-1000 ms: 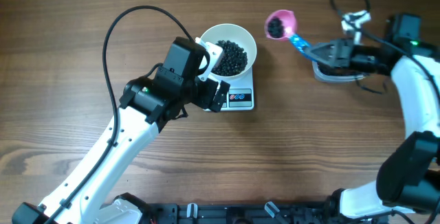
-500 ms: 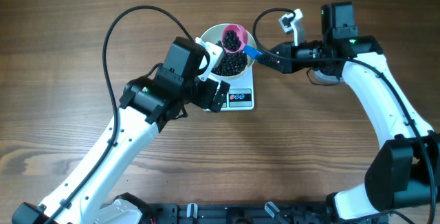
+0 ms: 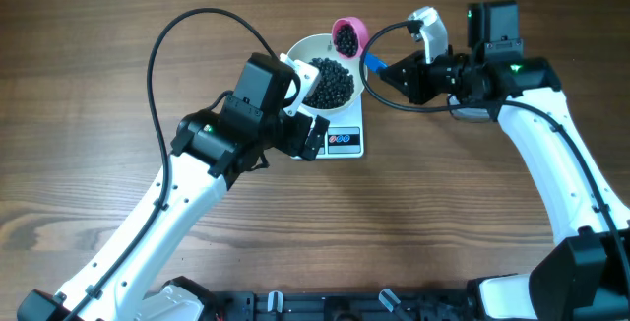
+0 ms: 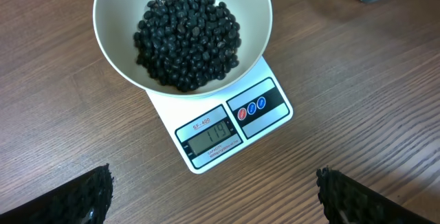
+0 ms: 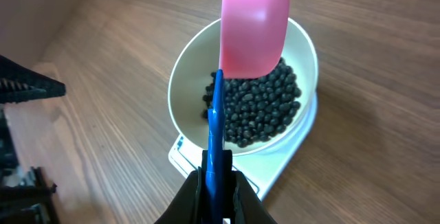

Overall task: Scoop item into bowl and weigh 150g on scale
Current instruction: 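Tilt the scoop over the bowl and pour beans in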

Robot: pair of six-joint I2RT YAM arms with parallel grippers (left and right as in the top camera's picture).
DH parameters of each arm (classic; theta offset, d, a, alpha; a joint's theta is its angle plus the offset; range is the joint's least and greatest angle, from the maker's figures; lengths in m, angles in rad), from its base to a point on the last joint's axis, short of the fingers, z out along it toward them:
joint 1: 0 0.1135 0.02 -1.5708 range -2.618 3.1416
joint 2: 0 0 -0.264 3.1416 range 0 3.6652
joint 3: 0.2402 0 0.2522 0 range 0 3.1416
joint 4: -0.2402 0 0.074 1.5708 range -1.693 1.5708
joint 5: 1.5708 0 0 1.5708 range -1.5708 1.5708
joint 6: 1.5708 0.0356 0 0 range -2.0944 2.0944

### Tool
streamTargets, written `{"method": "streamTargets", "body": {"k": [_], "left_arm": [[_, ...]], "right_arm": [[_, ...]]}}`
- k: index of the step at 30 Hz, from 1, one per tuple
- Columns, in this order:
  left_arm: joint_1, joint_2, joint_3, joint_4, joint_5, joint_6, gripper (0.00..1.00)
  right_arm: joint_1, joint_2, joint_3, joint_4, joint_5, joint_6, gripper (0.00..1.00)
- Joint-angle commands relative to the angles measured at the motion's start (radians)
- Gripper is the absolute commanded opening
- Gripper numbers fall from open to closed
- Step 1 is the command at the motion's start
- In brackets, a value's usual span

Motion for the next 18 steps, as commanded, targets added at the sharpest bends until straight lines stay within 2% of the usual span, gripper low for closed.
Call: {"method": "streamTargets", "body": {"k": [1,6,18], "left_arm": [[-0.005,0.006,-0.006,0.0,0.014,0.015,1.0],[-0.005,0.006,-0.006,0.0,0.014,0.015,1.0],[-0.005,0.006,-0.006,0.0,0.014,0.015,1.0]], "right_arm": [[0.013,-0.023,0.003,0.008,0.041,-0.084,0.04],[0.059,-0.023,0.003,0.028,0.099,-0.152,0.04],[0.072,-0.023,0.003,0.095,0.147,-0.175,0.04]]}}
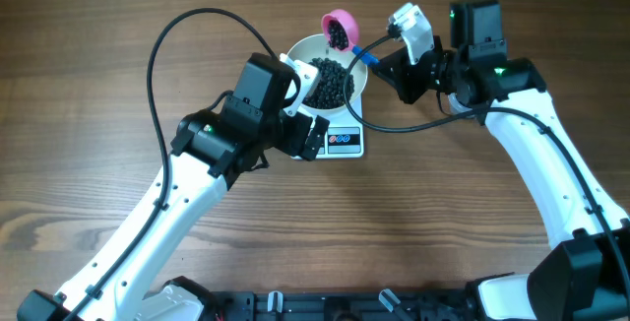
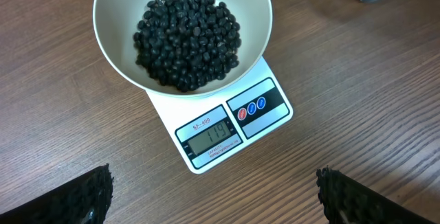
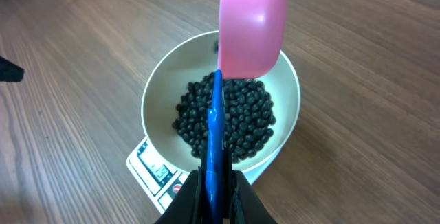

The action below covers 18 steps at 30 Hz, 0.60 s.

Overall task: Scoop item into bowl and weigh 150g on scale
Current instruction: 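Tilt the scoop over the bowl and pour beans in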

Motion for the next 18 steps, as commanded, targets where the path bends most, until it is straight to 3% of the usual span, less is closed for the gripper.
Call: {"method": "streamTargets", "body": {"k": [1,4,8,18], "left_arm": [[-0.005,0.006,-0.007,0.0,0.014,0.015,1.0],[-0.005,0.006,-0.006,0.0,0.014,0.015,1.0],[-0.005,0.006,-0.006,0.0,0.014,0.015,1.0],[-0.005,0.006,-0.007,0.0,0.014,0.015,1.0]], "right_arm": [[0.002,-0.023,0.003,0.01,0.02,-0.047,0.04],[0.002,-0.022,0.003,0.019,0.02,-0.05,0.04],[0.002,-0.022,0.003,0.014,0.02,-0.161,0.04],[0.002,-0.022,0.003,0.018,0.013,-0.152,0.04]]}}
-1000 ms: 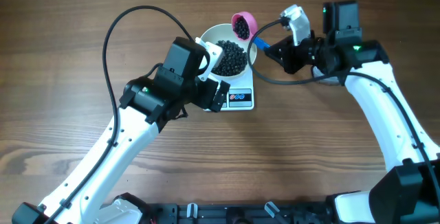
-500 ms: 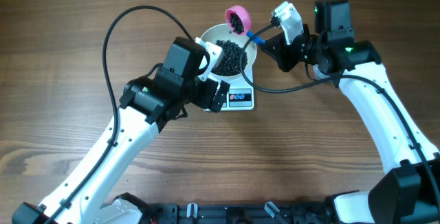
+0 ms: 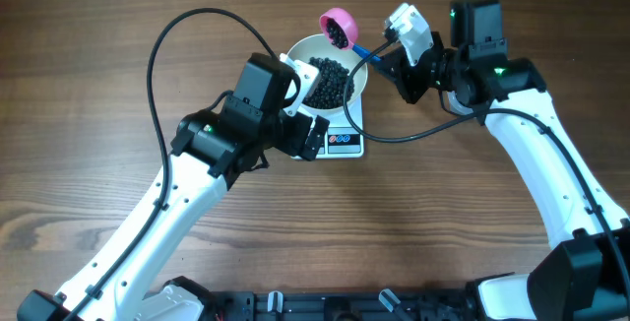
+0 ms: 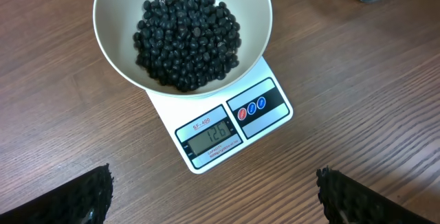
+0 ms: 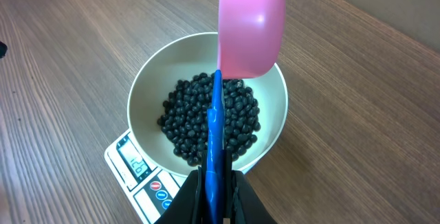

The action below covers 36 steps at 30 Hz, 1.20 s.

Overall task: Scoop item into bowl and weigh 150g on scale
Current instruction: 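Tilt the scoop over the bowl and pour beans in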

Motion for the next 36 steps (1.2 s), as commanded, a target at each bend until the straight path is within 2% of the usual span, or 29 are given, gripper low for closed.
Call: {"method": "streamTargets", "body": {"k": [1,9,12,36], "left_arm": [[-0.005,0.006,-0.007,0.0,0.014,0.015,1.0],[-0.005,0.006,-0.006,0.0,0.014,0.015,1.0],[-0.005,0.006,-0.006,0.0,0.015,0.015,1.0],[-0.005,0.006,-0.007,0.0,0.014,0.015,1.0]], "right_arm": [[0.002,-0.022,0.003,0.004,-0.005,-0.038,0.04],[0.002,-0.022,0.003,0.016,0.047,-0.086,0.04],[0.002,-0.022,0.003,0.014,0.052,-0.181,0.04],[0.002,-0.022,0.003,0.016,0.051,-0.169,0.04]]}}
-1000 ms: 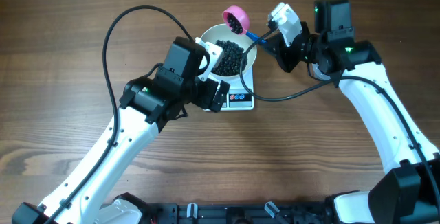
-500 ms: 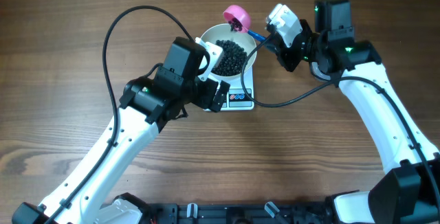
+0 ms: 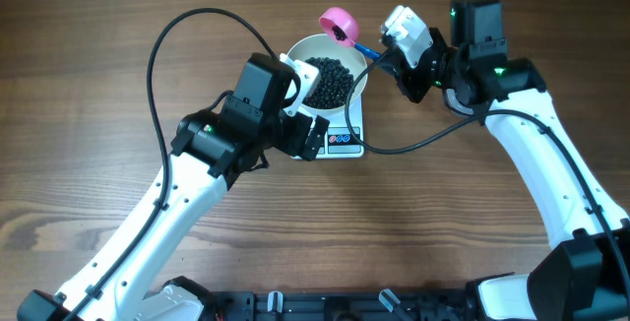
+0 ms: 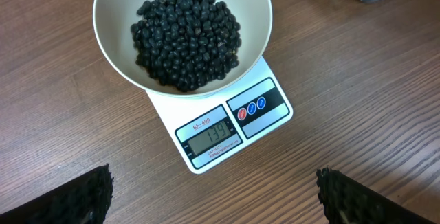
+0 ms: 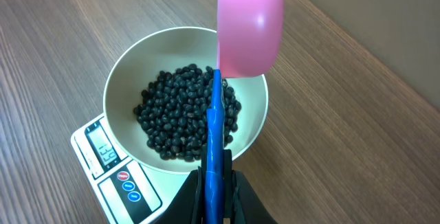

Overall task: Scoop item into bowl and weigh 150g on scale
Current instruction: 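Tilt the scoop over the bowl and pour beans in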

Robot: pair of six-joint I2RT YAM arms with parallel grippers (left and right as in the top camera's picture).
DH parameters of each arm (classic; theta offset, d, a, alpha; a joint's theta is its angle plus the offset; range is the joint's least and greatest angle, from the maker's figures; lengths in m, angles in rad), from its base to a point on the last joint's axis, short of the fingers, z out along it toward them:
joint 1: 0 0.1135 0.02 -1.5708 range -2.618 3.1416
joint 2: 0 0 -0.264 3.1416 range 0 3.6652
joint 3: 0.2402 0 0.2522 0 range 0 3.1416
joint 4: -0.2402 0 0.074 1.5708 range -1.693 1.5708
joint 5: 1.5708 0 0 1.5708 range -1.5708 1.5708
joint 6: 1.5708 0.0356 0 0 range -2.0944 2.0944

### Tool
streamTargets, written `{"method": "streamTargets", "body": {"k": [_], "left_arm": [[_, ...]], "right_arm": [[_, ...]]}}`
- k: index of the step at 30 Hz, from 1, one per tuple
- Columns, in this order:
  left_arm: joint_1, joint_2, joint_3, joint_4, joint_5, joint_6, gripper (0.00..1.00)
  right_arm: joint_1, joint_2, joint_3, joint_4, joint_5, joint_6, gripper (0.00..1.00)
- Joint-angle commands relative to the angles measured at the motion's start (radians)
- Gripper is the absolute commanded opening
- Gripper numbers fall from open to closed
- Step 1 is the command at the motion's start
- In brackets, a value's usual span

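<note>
A white bowl (image 3: 307, 47) heaped with black beans (image 4: 184, 37) stands on a white scale (image 4: 232, 122) whose display reads 139. My right gripper (image 5: 217, 183) is shut on the blue handle of a pink scoop (image 5: 249, 25). The scoop (image 3: 338, 24) is tipped over the bowl's far rim, its underside facing the right wrist camera. My left gripper (image 4: 214, 193) is open, hovering over bare wood just in front of the scale, its fingers (image 4: 75, 195) wide apart and holding nothing.
The bottom of a dark container shows at the top right of the left wrist view. The wooden table (image 3: 443, 213) spreads on all sides. A black cable (image 3: 197, 26) loops over the left arm.
The scale reading has risen from 126 to 139 and the bean heap is a little fuller. The scoop has tipped further over the bowl's far rim. My left gripper has not moved.
At first the scoop, full of beans, was held beside the bowl's far right rim with the scale at 114. Then it was over the rim, still at 114. The reading then rose to 126 and now stands at 139.
</note>
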Motion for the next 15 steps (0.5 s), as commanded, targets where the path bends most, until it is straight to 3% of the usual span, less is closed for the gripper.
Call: {"method": "streamTargets", "body": {"k": [1,15], "left_arm": [[-0.005,0.006,-0.007,0.0,0.014,0.015,1.0],[-0.005,0.006,-0.006,0.0,0.014,0.015,1.0]], "right_arm": [[0.002,-0.022,0.003,0.003,0.006,-0.019,0.04],[0.002,-0.022,0.003,0.025,0.084,-0.156,0.04]]}}
